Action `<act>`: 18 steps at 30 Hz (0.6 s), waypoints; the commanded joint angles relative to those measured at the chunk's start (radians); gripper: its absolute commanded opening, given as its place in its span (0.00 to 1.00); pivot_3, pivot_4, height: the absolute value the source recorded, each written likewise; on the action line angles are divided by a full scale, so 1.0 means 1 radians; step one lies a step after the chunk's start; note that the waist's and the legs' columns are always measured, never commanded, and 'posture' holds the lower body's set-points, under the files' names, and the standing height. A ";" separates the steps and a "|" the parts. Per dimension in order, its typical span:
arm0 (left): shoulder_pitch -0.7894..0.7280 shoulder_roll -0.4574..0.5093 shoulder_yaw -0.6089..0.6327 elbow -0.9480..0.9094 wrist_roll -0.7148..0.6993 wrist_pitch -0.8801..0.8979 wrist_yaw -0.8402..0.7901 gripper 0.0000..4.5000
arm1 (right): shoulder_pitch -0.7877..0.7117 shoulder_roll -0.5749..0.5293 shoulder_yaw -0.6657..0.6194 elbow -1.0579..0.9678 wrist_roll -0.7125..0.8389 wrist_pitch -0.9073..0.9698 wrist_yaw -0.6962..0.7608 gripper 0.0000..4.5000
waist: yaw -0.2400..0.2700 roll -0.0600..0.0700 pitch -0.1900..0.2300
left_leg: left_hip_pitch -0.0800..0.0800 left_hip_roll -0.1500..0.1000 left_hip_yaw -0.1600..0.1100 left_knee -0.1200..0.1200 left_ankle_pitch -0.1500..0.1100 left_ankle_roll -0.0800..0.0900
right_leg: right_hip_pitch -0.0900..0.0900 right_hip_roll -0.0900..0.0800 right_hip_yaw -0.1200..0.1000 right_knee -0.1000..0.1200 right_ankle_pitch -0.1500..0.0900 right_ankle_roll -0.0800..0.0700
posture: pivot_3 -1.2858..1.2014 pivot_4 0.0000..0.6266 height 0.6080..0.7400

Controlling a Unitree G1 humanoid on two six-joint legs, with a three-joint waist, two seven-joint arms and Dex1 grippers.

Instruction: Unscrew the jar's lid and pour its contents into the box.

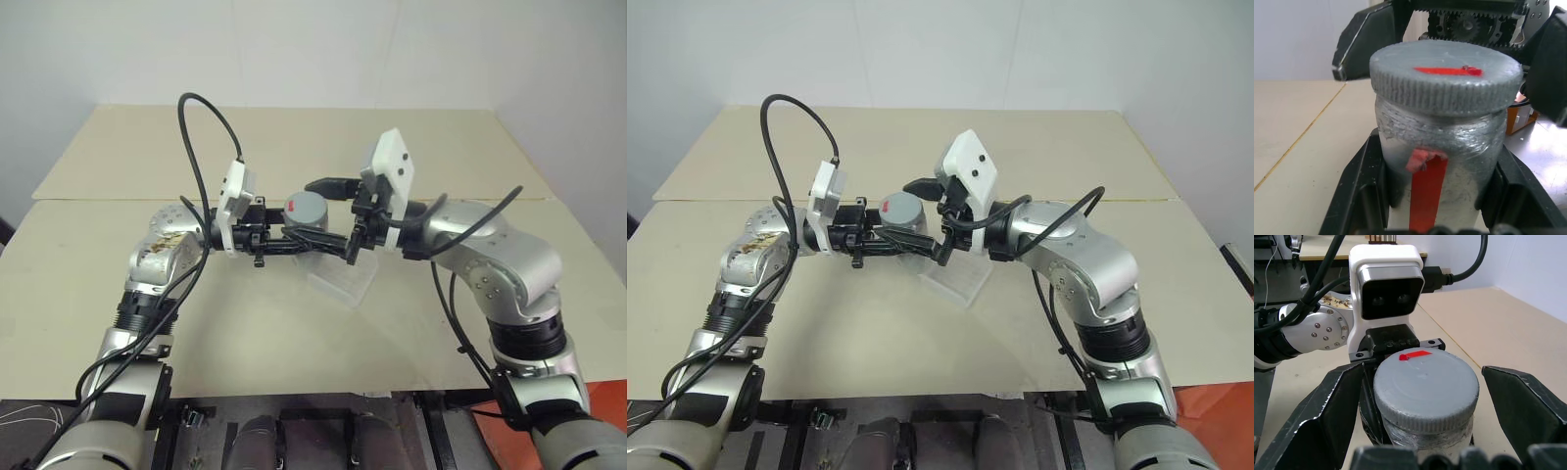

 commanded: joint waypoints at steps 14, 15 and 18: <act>0.011 0.076 0.008 -0.138 -0.094 0.036 -0.175 0.43 | -0.066 -0.041 -0.004 0.154 0.073 -0.240 0.575 0.61 | -0.005 0.000 0.000 | 0.000 0.000 0.000 0.000 0.000 0.000 | 0.000 0.001 0.000 0.000 0.000 0.000 | 0.52 0.24 1.00; 0.011 0.084 0.004 -0.150 -0.104 0.052 -0.195 0.43 | -0.079 -0.045 0.007 0.183 0.070 -0.264 0.644 0.61 | -0.006 0.000 0.000 | 0.000 0.000 0.000 0.000 0.000 0.000 | 0.000 0.001 0.000 -0.001 0.000 0.000 | 0.52 0.24 1.00; 0.015 0.107 -0.021 -0.215 -0.144 0.082 -0.233 0.43 | -0.160 -0.027 0.055 0.327 0.057 -0.323 0.853 0.61 | -0.010 0.001 0.001 | 0.001 0.000 0.000 0.000 0.000 0.001 | 0.001 0.002 0.001 0.000 0.000 0.000 | 0.52 0.24 1.00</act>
